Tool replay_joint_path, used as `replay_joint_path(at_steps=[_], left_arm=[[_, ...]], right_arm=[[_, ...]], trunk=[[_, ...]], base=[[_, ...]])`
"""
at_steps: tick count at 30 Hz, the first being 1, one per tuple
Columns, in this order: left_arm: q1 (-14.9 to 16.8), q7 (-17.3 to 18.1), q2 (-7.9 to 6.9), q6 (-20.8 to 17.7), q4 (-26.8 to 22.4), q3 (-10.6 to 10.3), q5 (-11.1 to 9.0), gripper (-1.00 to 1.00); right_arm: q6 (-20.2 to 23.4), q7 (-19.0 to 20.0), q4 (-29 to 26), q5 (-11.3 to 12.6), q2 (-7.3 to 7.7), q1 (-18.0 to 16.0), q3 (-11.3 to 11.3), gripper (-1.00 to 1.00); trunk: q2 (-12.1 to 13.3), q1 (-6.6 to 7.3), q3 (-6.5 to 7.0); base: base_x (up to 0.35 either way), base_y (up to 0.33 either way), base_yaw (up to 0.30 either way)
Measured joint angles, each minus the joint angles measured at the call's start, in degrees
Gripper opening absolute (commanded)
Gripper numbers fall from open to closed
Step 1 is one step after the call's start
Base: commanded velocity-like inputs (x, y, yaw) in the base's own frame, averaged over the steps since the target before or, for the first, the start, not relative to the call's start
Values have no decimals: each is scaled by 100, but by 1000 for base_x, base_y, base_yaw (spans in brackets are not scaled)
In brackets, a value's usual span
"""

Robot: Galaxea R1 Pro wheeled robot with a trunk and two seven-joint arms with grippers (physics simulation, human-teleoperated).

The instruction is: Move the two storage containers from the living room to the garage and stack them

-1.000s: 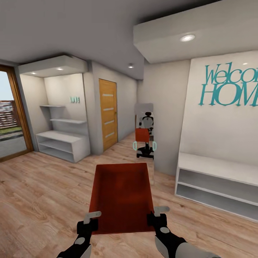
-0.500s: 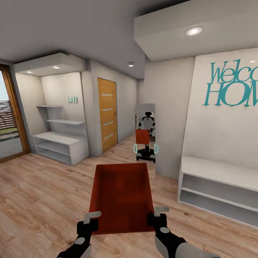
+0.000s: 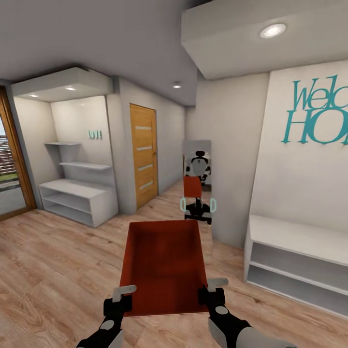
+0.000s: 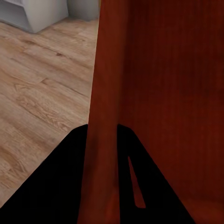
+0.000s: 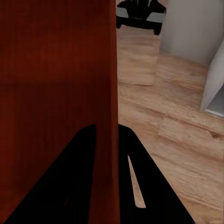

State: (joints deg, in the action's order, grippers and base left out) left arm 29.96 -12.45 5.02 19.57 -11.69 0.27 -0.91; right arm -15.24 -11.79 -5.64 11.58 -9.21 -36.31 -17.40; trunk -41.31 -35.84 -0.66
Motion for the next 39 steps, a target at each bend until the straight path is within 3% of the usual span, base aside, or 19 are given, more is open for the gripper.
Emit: replay_joint_path(at_steps=[12,39], left_arm=[[-1,-3,-1,3,-5,-15,-1,-100],[0,-15,6,3,-4,-17,0,-100]], right_arm=[[-21,10,9,91,4,2,-60,-100],[-20,16,10,91,9,0,-62,-100]], trunk=[[0,0,0],[0,0,0]], base=[[323,0,59],[323,0,280]])
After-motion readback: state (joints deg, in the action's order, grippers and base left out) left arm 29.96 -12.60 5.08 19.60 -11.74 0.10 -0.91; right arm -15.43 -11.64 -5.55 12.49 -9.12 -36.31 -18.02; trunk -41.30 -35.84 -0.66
